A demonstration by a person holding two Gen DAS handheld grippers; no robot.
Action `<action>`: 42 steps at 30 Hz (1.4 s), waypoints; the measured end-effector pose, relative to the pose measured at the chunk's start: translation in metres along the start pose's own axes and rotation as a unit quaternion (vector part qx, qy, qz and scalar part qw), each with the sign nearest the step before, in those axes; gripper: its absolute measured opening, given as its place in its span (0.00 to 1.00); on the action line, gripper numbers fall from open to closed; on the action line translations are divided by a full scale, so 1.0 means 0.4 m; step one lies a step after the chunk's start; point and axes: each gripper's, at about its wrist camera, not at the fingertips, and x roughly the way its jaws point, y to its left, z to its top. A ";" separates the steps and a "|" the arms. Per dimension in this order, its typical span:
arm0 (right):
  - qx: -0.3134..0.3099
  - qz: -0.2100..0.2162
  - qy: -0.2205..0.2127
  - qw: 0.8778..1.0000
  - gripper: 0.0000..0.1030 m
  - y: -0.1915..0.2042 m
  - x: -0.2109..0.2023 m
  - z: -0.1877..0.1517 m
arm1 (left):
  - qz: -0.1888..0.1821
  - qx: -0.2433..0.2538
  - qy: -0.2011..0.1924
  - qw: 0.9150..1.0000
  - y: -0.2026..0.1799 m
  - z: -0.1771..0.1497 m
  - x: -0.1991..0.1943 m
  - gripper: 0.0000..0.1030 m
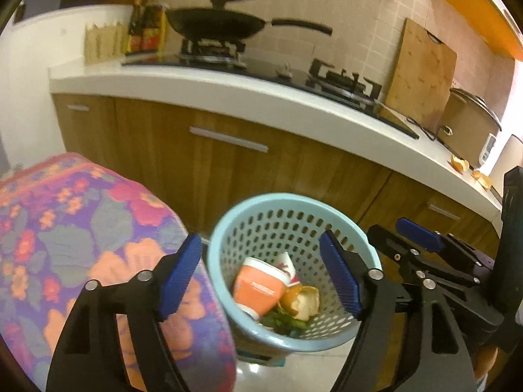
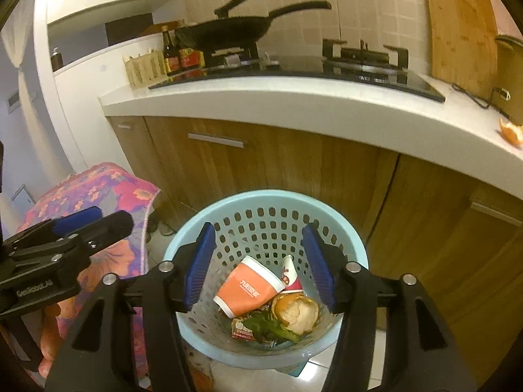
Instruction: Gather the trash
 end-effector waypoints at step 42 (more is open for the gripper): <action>-0.034 -0.035 -0.106 0.993 0.64 0.189 -0.231 -0.040 | 0.145 -0.005 -0.157 0.977 0.089 -0.123 -0.365 0.85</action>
